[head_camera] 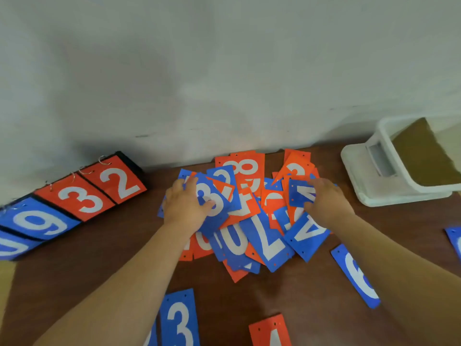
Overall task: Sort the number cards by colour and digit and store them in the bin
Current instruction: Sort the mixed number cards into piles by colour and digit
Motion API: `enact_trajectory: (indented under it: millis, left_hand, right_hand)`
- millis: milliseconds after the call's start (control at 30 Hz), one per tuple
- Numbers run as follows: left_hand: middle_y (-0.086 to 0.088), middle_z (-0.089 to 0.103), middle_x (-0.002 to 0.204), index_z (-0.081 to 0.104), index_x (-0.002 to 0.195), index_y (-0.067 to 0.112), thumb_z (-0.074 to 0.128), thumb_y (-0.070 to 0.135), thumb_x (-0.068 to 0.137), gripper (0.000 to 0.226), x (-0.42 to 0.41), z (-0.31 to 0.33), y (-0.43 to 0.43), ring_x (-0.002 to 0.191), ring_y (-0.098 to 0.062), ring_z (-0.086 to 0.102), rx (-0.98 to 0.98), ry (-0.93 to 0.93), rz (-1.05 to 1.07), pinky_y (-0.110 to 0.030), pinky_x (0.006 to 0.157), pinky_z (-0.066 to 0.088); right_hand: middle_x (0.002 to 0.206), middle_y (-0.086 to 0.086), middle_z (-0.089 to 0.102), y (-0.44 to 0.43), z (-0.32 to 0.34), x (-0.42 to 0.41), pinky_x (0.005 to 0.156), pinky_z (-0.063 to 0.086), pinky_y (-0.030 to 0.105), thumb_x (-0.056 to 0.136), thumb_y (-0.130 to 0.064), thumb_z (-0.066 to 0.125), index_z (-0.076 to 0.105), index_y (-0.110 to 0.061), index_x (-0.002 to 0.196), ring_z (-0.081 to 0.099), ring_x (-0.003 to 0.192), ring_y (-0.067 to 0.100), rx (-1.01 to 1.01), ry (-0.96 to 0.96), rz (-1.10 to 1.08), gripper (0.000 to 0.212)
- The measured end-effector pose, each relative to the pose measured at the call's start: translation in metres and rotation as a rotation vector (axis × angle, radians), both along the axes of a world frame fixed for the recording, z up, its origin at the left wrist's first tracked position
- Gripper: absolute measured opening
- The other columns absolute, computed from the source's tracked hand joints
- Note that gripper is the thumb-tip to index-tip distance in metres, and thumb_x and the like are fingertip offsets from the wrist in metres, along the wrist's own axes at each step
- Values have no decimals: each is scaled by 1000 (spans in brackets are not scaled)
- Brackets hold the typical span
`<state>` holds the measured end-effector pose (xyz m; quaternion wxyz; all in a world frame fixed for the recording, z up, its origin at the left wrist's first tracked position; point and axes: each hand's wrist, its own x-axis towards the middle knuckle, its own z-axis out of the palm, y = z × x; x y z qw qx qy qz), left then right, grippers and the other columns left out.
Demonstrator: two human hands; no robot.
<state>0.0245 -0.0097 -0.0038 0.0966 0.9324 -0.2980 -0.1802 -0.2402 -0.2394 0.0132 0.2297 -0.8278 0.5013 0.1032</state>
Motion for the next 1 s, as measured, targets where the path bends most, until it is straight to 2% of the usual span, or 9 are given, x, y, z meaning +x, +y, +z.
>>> enact_trajectory:
  millis: [100, 167, 300, 400, 500, 700, 900, 1000]
  left_hand:
    - [-5, 25, 163, 24, 157, 28, 68, 59, 85, 90, 2, -17, -8, 147, -32, 25, 55, 14, -73, -48, 118, 32]
    - [-2, 25, 164, 27, 156, 27, 67, 57, 87, 85, -1, -27, -5, 148, -31, 24, 36, 14, -92, -49, 119, 30]
    - [2, 48, 150, 41, 147, 26, 76, 52, 83, 77, -6, -31, 5, 138, -26, 40, -94, -18, -10, -46, 113, 37]
    - [0, 46, 151, 37, 149, 27, 81, 51, 78, 87, -4, -28, 3, 137, -27, 40, -120, -7, 19, -46, 114, 36]
    - [-2, 37, 156, 26, 155, 30, 85, 56, 70, 107, 5, -24, -2, 140, -31, 35, -51, 13, 47, -48, 114, 34]
    - [-1, 43, 151, 29, 153, 31, 89, 57, 64, 110, 13, -18, -7, 137, -32, 40, 24, 14, 48, -51, 109, 37]
    - [-4, 48, 138, 42, 147, 28, 87, 55, 69, 94, 8, -19, -4, 126, -30, 46, -43, -133, -15, -45, 103, 42]
    - [-5, 50, 132, 52, 139, 21, 88, 45, 72, 80, 3, -24, 2, 120, -28, 50, -121, -134, -24, -43, 98, 46]
  right_hand:
    - [144, 9, 50, -16, -9, 8, 102, 49, 48, 84, -26, 75, 37, -21, 148, 51, 128, 32, 40, 71, 58, 75]
    - [138, 8, 55, -23, -12, 8, 98, 51, 48, 80, -32, 79, 38, -23, 146, 56, 122, 31, 16, 99, 74, 79]
    - [133, 7, 53, -32, -11, 7, 96, 51, 49, 72, -43, 86, 37, -25, 144, 57, 118, 30, -71, 158, 121, 89]
    - [131, 5, 48, -32, -8, 6, 92, 54, 48, 71, -51, 85, 32, -31, 147, 56, 116, 29, -137, 184, 139, 94]
    - [128, 2, 51, -33, -7, 1, 91, 52, 46, 73, -50, 83, 34, -36, 145, 56, 115, 28, -212, 203, 157, 88]
    - [118, -3, 62, -35, -9, -9, 85, 54, 43, 75, -50, 82, 45, -37, 138, 60, 105, 25, -263, 173, 134, 75]
    - [125, -1, 56, -36, -11, -12, 90, 52, 41, 77, -47, 81, 43, -38, 141, 59, 111, 26, -224, 127, 99, 75]
    - [127, -1, 58, -39, -14, -12, 90, 55, 42, 76, -43, 84, 45, -36, 142, 60, 112, 26, -169, 107, 76, 76]
